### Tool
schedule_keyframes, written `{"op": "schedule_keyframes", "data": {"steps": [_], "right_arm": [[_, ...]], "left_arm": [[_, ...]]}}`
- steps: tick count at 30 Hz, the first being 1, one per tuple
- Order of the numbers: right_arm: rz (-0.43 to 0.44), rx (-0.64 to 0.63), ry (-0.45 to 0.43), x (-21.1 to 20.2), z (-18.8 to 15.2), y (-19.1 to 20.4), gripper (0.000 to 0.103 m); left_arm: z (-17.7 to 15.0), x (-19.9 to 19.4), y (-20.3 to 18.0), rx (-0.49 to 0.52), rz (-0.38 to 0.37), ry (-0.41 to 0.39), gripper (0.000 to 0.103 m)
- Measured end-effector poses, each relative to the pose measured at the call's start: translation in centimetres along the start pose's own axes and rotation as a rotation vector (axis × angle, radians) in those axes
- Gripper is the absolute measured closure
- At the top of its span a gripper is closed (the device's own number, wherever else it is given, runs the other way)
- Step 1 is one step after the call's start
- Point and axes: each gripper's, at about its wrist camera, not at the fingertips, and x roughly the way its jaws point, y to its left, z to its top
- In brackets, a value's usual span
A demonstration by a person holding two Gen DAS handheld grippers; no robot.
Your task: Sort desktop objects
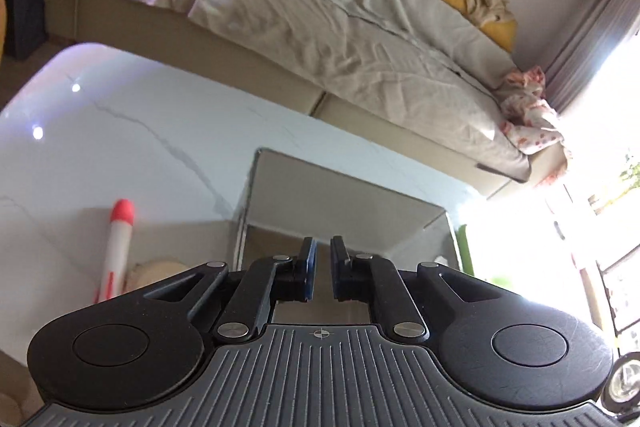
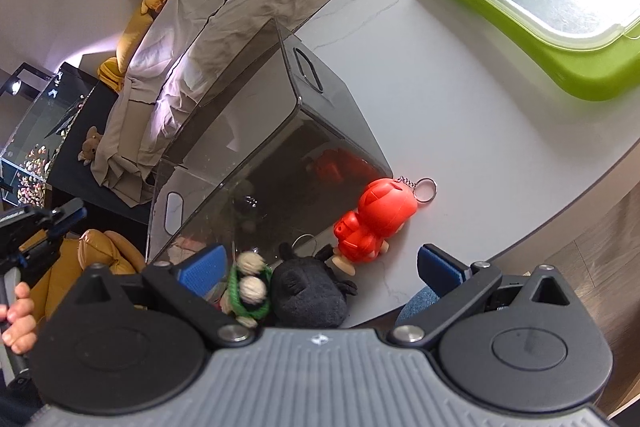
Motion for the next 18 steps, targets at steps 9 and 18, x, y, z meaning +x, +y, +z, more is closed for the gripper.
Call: {"op": "schedule_keyframes", "data": {"steps": [9, 18], "right_arm": [[0.048, -0.209, 0.002, -0.2, -0.5, 3.7, 0.0], [-0.057, -0.433, 0.01, 1.4, -7.8, 10.7, 0.0]], "left_arm": [[-10.0, 2.5, 0.2, -0.017, -0.111, 0.245, 0.017], [-9.3, 1.4, 8.5, -0.199, 0.072, 0.144, 0.008]]}}
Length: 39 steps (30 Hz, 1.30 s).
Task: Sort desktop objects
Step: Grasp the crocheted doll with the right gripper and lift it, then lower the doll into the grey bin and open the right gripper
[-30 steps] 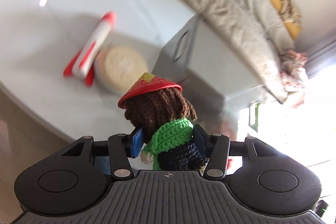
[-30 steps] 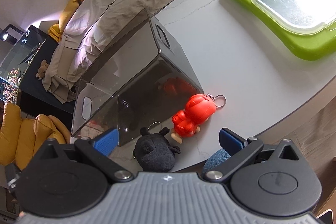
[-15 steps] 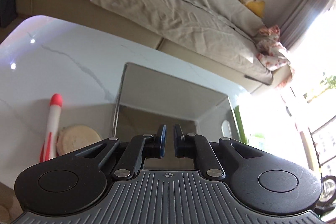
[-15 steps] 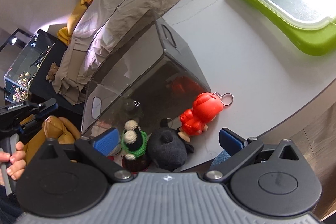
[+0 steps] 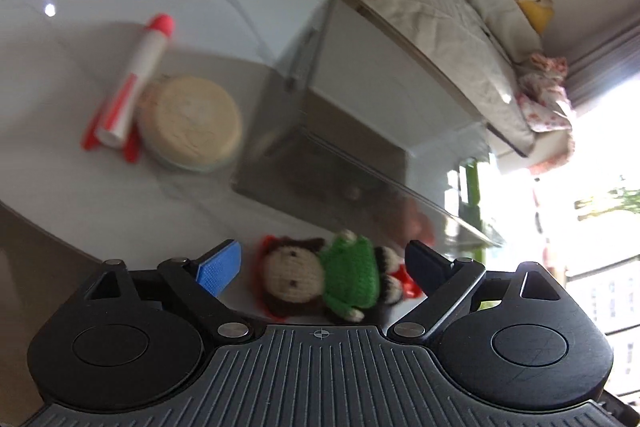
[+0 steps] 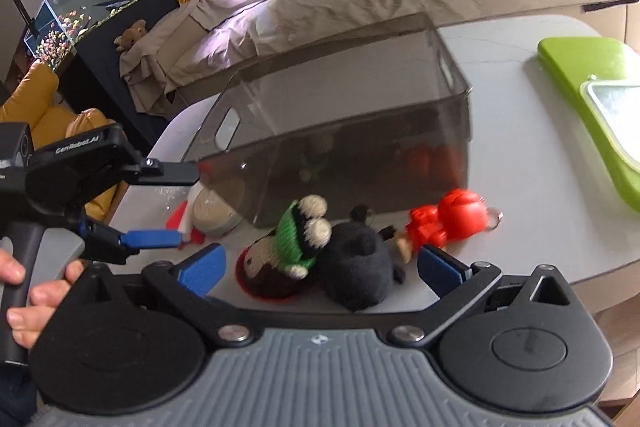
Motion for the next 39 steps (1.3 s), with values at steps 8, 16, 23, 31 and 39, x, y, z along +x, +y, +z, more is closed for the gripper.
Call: {"op": "schedule_keyframes", "data": {"steps": [8, 16, 23, 31, 39], "right_arm": [[0.008, 0.39, 0.283, 8.6, -0.7, 1.3, 0.027], [-0.136, 0.364, 0.276, 13.6, 0.3, 2.2, 0.031], [0.006, 0.308, 0.299, 10.8, 1.5, 2.8, 0.05], [0.204, 0.018, 0.172, -1.1, 10.0, 6.9, 0.05], [-0.034, -0.431, 0.365, 9.8, 19.0, 12.0, 0.049]], "left_arm": [[-0.2, -3.3, 4.1, -0.008, 0.019, -0.03, 0.003], [-1.5, -2.9, 9.3, -0.145, 0.015, 0.018, 0.002], [-0.3, -2.3, 9.5, -0.131, 0.023, -0.005, 0.0], [-0.6, 1.2, 7.3, -0.114, -0.072, 0.041, 0.0], [-0.6, 1.5, 5.6, -0.042, -0.083, 0.072, 0.0]]}}
